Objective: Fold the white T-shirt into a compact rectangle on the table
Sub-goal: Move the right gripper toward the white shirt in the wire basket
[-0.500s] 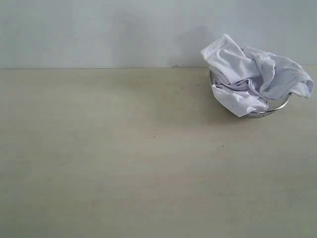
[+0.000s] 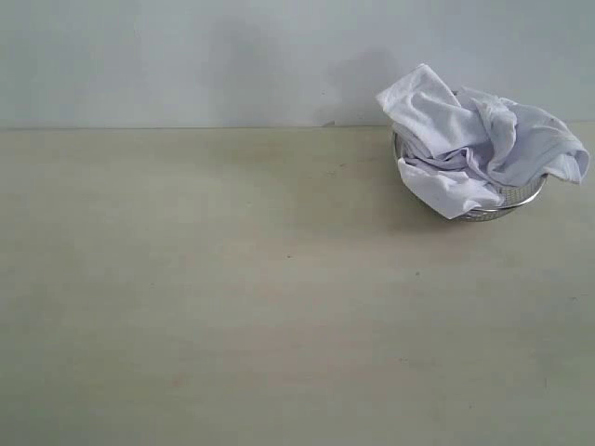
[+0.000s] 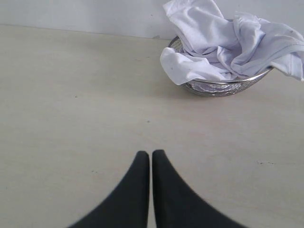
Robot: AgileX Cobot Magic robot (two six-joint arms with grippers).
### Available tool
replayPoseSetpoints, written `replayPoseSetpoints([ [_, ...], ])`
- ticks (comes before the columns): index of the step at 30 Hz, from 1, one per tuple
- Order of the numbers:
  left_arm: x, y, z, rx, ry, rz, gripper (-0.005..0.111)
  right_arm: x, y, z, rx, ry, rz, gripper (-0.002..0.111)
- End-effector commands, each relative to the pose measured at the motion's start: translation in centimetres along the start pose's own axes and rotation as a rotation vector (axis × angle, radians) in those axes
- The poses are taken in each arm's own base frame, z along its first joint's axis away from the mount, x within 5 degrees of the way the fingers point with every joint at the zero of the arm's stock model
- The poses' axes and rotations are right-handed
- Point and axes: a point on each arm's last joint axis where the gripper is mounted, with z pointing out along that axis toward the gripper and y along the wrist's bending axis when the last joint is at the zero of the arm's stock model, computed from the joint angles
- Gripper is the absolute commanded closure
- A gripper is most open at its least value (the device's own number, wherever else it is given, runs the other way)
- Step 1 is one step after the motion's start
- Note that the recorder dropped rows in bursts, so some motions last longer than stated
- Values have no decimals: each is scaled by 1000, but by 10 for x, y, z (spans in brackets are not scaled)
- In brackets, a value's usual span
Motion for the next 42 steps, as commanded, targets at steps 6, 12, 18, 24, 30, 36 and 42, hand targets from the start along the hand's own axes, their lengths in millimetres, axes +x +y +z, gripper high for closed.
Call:
replayPoseSetpoints([
  [6,1,0,0,5,0,8,102,-1,0,0,1,-11,3,108],
  [12,1,0,0,5,0,8,102,-1,0,0,1,-11,1,108],
  [18,1,0,0,5,0,8,102,-1,0,0,1,-10,1,108],
  [24,1,0,0,5,0,8,102,-1,0,0,-3,-13,18,108],
  [30,1,0,0,5,0,8,102,-52,1,-24,-9,-153,35,108],
  [36,1,0,0,5,0,8,102,-97,1,-55,-23,-296,60,108],
  [42,1,0,0,5,0,8,102,-130,3,-81,-80,-467,163,108],
])
